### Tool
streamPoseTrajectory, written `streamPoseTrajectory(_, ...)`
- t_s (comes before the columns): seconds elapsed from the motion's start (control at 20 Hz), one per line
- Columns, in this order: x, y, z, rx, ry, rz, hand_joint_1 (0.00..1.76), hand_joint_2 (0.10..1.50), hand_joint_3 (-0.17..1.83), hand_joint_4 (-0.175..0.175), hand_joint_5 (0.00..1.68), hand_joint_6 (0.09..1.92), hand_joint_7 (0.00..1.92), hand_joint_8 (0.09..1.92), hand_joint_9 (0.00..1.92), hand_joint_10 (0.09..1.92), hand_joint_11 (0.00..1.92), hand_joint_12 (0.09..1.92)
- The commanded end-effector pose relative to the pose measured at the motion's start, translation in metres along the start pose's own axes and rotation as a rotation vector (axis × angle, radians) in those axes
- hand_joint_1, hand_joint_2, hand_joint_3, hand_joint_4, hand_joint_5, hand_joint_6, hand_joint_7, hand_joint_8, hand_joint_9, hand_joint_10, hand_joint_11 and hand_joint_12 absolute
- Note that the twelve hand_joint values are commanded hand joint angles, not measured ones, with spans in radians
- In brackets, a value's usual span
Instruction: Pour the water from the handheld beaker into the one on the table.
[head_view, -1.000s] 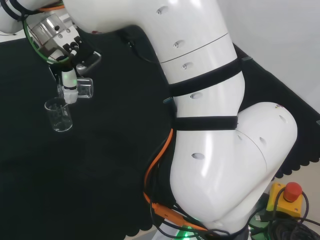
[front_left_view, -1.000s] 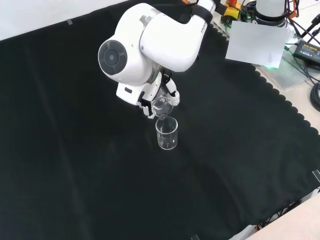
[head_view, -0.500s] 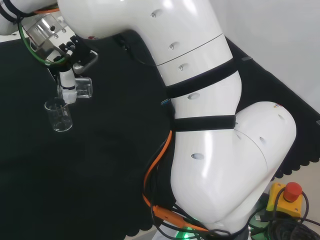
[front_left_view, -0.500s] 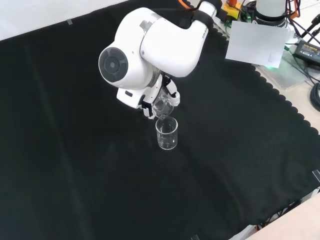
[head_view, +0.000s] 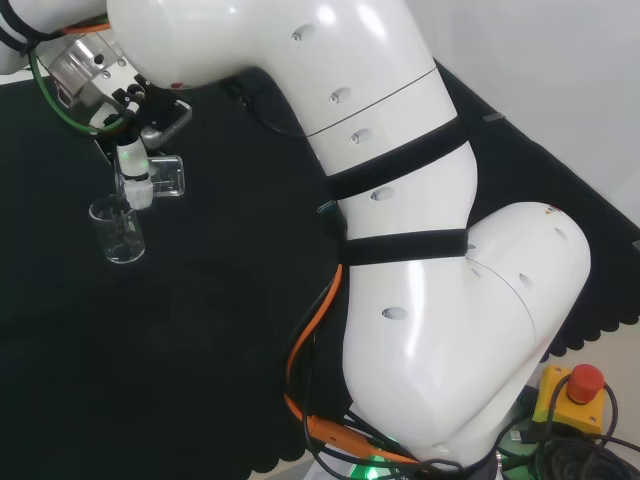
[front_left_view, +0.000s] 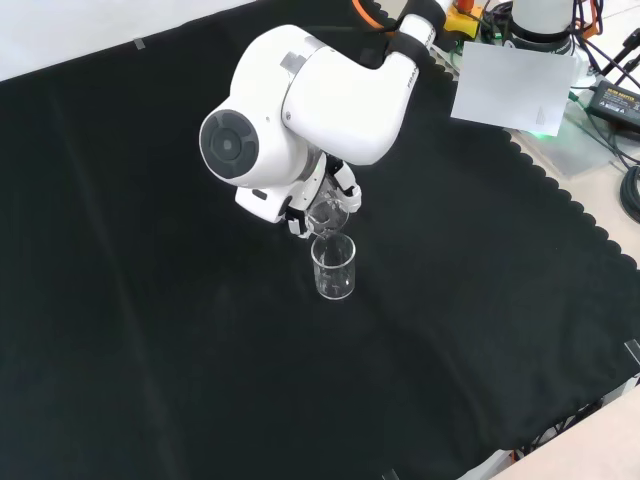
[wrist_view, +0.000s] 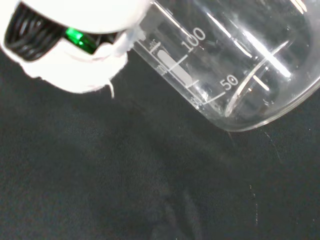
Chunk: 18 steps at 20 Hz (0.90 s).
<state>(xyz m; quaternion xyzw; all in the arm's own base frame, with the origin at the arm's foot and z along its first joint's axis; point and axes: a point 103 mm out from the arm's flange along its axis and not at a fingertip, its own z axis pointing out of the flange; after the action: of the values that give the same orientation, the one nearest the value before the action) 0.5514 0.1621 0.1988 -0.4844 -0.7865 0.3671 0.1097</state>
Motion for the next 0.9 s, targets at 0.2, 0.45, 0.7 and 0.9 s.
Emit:
streamPoseTrajectory(0.2, 0.0027, -0.0001, 0.0001, 0.044, -0.023, 0.013, 1.16, 0.65, 0.58, 0.175, 1.40, 0.40, 1.81, 0.09, 1.72, 0.09, 1.28, 0.83)
streamPoseTrajectory(0.45, 0.0038, 0.0001, -0.0012, 0.067, -0.035, 0.021, 1.16, 0.65, 0.58, 0.175, 1.40, 0.40, 1.81, 0.09, 1.72, 0.09, 1.28, 0.83)
streamPoseTrajectory(0.7, 0.0045, 0.0005, -0.0029, 0.082, -0.041, 0.025, 1.16, 0.65, 0.58, 0.175, 1.40, 0.41, 1.81, 0.09, 1.72, 0.09, 1.28, 0.82)
streamPoseTrajectory(0.9, 0.0067, 0.0016, -0.0038, 0.092, -0.045, 0.025, 1.16, 0.65, 0.58, 0.175, 1.40, 0.41, 1.81, 0.09, 1.72, 0.09, 1.28, 0.82)
